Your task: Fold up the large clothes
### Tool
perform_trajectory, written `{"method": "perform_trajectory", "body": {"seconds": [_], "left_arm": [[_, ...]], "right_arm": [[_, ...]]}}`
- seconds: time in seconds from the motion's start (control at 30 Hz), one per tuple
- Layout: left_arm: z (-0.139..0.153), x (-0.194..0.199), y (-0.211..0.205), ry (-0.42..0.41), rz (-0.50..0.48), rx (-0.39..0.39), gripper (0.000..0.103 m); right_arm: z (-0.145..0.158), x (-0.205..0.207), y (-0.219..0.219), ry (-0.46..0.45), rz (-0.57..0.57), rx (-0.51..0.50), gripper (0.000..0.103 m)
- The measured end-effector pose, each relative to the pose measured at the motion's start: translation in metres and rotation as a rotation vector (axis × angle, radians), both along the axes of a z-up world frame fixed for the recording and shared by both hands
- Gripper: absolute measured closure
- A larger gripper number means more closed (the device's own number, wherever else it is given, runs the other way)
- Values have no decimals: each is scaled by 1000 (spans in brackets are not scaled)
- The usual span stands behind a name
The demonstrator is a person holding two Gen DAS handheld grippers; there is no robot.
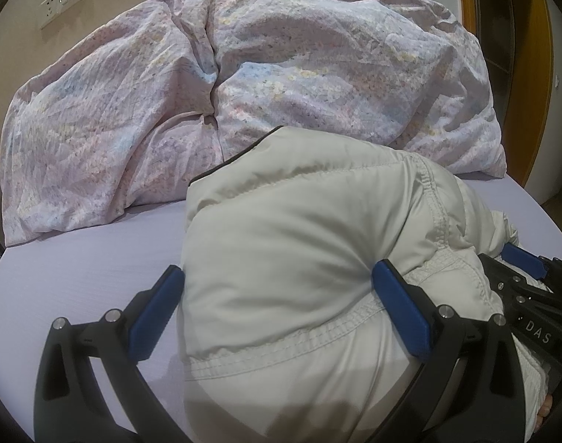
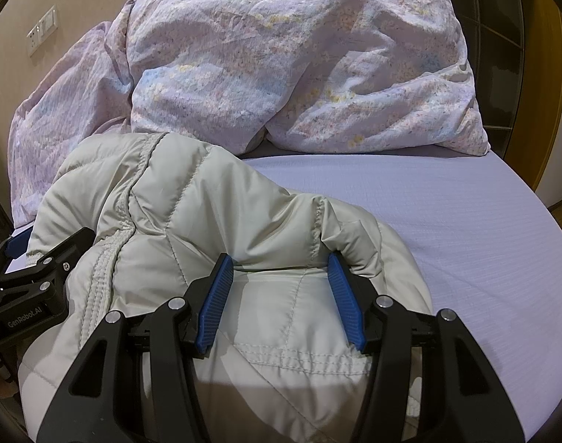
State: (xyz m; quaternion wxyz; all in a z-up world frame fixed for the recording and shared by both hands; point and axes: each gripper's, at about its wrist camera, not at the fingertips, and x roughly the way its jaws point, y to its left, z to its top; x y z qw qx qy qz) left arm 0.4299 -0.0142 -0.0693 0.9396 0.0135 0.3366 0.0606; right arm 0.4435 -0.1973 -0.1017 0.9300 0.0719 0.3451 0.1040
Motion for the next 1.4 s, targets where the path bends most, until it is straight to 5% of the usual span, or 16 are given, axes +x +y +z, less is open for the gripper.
{"method": "perform_trajectory", "body": {"seconds": [0.17,0.27,0.33,0.4,0.6,0.87,1.4], "left_arm": [[8,-11,12,30,-17,-79,2],[16,-31,39,72,-39,-244,2],[21,-42,55,82,-43,-295,2],[26,-51,69,85,-41,-307,2],[19,-56,91,151,-61,-369,2],[0,-55,94,203,-93,-495,2],[-32,-36,82,258,-168,-701,2]], "right_arm": [[9,-2,-3,33,3,-8,44],[24,-14,-16,62,29,52,28],[37,-25,-30,61,42,94,8],[42,-30,-45,76,63,136,1],[17,-21,-95,271,53,349,1],[-31,-3,-100,462,144,595,1],[-43,6,-63,533,299,588,1]]}}
